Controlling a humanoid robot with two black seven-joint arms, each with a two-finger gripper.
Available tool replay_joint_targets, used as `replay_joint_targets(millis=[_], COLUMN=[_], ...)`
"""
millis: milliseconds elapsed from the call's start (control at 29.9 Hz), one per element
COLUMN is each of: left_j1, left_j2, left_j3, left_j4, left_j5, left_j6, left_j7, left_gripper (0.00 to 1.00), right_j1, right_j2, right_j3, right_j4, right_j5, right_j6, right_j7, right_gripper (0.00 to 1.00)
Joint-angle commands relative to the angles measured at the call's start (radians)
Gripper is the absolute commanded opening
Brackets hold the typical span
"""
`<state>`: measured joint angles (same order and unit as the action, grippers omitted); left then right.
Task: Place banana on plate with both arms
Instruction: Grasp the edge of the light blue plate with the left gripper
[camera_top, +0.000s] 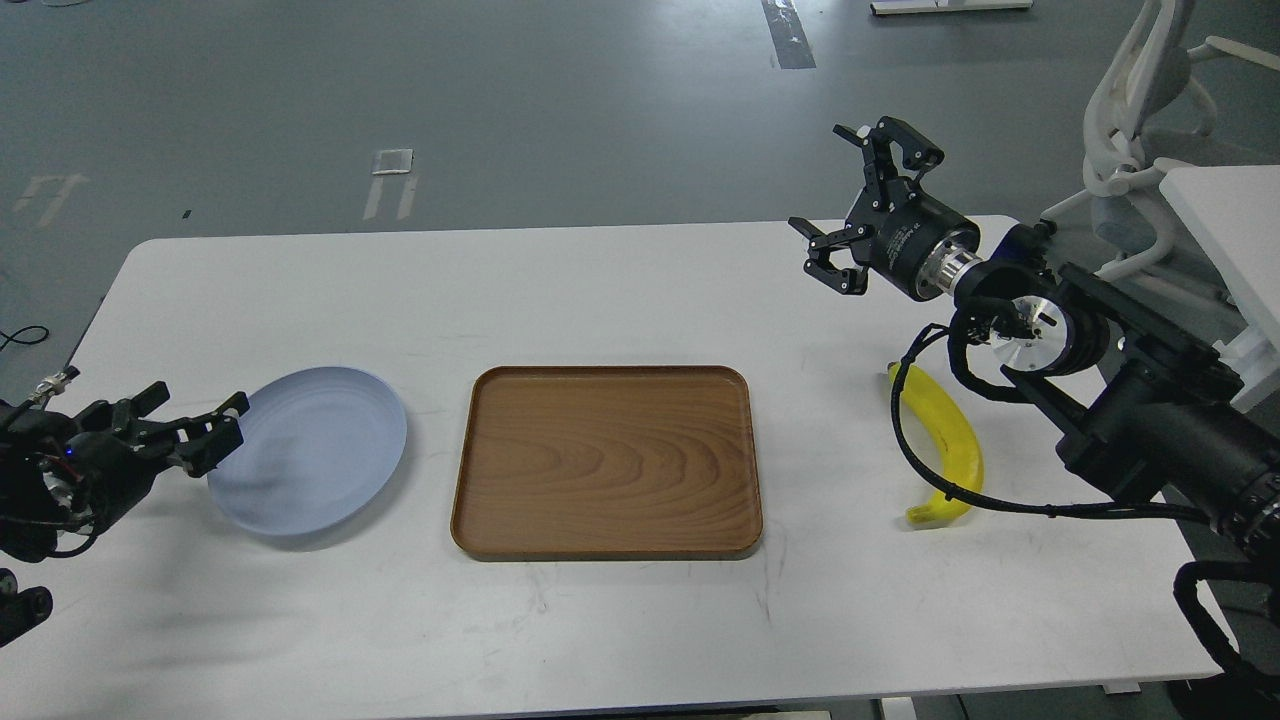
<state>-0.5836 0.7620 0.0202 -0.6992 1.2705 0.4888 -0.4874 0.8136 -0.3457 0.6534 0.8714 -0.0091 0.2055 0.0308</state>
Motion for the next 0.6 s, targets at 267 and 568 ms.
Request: replay_joint_targets(millis=[267,568], left_j1=[0.050,0.076], left_j2=[-0.006,-0.007], left_j3=[0.003,0.001], left_j4=[0.001,0.003], left_j5=[-0.008,-0.008], left_j6=[0.000,0.000], left_j7=[-0.001,-0.001], left_gripper=[0.91,0.52], right_j1=[-0.005,-0.005], right_j2=[-0.001,-0.001], right_j3=[0.000,0.000], right_j4=[0.000,0.000], right_j5=[-0.002,-0.002], right_j6=[0.000,-0.002], right_j7=[0.000,0.000], right_gripper=[1.00,1.00])
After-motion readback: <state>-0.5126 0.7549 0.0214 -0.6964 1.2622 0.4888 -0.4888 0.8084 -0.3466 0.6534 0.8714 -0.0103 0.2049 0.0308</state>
